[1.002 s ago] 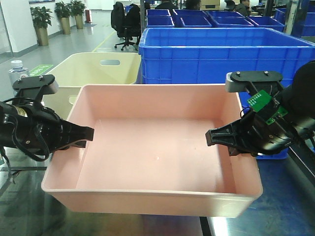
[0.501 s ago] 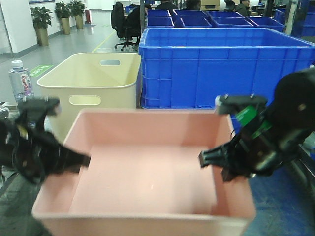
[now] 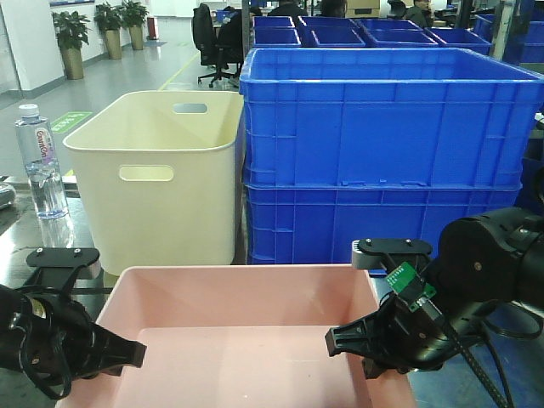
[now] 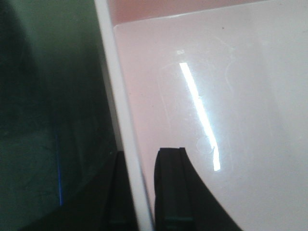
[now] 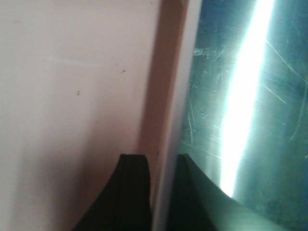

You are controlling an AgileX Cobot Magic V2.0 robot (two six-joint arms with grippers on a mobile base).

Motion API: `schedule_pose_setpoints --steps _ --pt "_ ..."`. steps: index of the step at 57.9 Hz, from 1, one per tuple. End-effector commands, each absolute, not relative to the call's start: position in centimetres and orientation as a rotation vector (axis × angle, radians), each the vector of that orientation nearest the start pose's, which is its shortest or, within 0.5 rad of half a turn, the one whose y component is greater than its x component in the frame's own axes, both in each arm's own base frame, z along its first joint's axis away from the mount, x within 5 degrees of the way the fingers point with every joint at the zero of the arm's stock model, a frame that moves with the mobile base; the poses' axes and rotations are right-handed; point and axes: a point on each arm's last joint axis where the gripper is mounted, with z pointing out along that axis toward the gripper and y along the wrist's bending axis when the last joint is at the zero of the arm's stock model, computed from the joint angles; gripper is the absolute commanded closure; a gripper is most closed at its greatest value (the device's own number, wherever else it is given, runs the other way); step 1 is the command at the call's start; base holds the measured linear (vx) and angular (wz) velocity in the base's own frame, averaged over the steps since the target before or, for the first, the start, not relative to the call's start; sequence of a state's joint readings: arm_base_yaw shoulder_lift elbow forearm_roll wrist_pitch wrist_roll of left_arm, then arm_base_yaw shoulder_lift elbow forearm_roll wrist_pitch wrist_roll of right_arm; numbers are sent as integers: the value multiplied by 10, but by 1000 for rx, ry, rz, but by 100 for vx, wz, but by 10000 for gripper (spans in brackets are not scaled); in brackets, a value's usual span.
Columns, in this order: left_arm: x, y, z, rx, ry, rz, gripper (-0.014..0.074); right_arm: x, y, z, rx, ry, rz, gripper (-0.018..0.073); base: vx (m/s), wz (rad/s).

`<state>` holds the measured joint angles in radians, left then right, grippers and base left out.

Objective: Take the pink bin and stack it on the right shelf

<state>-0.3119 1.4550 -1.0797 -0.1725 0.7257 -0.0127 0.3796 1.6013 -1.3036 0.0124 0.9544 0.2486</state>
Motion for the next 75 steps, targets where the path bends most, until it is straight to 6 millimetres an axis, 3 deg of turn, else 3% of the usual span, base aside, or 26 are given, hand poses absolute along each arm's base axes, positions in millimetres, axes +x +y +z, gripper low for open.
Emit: schedule_pose_setpoints --steps 1,12,19,27,33,40,48,56,61,68,75 --pt "283 -103 304 266 2458 -339 536 311 125 315 -206 2584 235 357 0 0" --pt "283 -103 304 266 2467 -340 400 311 125 315 -210 2588 228 120 0 0" --pt "283 -103 305 266 2458 -340 271 310 124 316 -210 2591 227 1 0 0" --pt "279 -101 317 269 2412 -338 159 306 122 325 -220 2560 220 -41 0 0" --pt "274 -99 341 270 2341 -348 118 298 116 343 -233 2493 192 -31 0 0" --pt "261 -95 377 294 2231 -354 118 278 103 372 -249 2392 140 6 0 0" --pt "232 -86 412 358 2098 -332 191 246 85 404 -247 2291 91 181 0 0" --pt "195 -74 420 378 2016 -319 418 203 64 434 -230 2168 72 576 0 0" --pt "164 -64 407 346 1951 -342 608 170 52 437 -231 2017 104 573 0 0" --pt "115 -49 379 281 1832 -409 606 118 34 411 -240 1827 159 573 0 0" --pt "79 -35 339 252 1713 -396 604 76 20 360 -248 1694 186 572 0 0"
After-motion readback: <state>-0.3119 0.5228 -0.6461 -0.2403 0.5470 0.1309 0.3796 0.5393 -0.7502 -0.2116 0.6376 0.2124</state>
